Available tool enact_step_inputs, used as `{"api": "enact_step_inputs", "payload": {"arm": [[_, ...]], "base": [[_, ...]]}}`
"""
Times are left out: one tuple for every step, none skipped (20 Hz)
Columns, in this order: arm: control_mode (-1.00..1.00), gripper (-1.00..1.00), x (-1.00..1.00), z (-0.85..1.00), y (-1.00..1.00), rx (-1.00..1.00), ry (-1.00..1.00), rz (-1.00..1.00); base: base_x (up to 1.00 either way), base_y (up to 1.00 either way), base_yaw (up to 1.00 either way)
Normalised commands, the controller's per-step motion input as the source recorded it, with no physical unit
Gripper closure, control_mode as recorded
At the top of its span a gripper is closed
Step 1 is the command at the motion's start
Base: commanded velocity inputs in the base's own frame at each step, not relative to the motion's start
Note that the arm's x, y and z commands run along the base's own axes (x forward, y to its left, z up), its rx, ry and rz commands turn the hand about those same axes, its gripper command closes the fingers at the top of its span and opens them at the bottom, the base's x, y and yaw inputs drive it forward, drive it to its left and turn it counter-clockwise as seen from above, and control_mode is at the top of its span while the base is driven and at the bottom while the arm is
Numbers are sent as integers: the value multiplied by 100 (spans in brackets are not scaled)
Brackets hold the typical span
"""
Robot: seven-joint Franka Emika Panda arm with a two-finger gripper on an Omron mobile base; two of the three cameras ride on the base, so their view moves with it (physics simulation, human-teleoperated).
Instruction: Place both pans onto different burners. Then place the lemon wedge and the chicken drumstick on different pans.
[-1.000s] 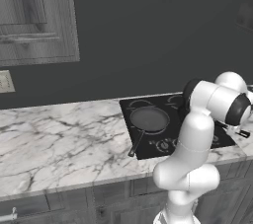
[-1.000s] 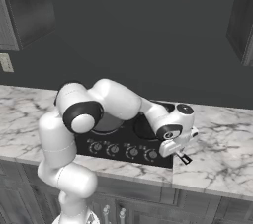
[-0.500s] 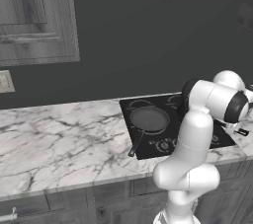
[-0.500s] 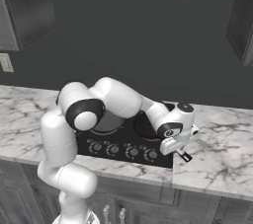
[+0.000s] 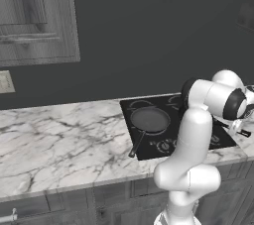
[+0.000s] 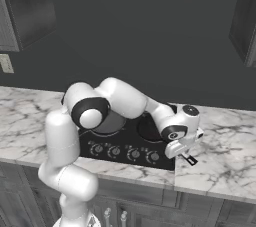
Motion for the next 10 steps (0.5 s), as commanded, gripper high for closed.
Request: {"api": "enact_step_inputs", "payload": {"arm": [[-100, 100, 0, -11, 0, 0, 0, 0], [-100, 100, 0, -10, 0, 0, 0, 0], [-100, 100, 0, -13, -6, 0, 0, 1], [-100, 100, 0, -16, -5, 0, 0, 2], [-100, 100, 0, -12, -1, 0, 0, 1], [-100, 100, 0, -9, 0, 0, 0, 1], [-100, 100, 0, -2, 0, 0, 0, 0], [-100, 100, 0, 0, 0, 0, 0, 0], [-100, 100, 0, 0, 0, 0, 0, 0], [-100, 100, 0, 0, 0, 0, 0, 0]], "base": [[0, 0, 0], [0, 0, 0], [0, 0, 0], [0, 0, 0], [0, 0, 0], [0, 0, 0], [0, 0, 0], [0, 0, 0], [0, 0, 0], [0, 0, 0]]}}
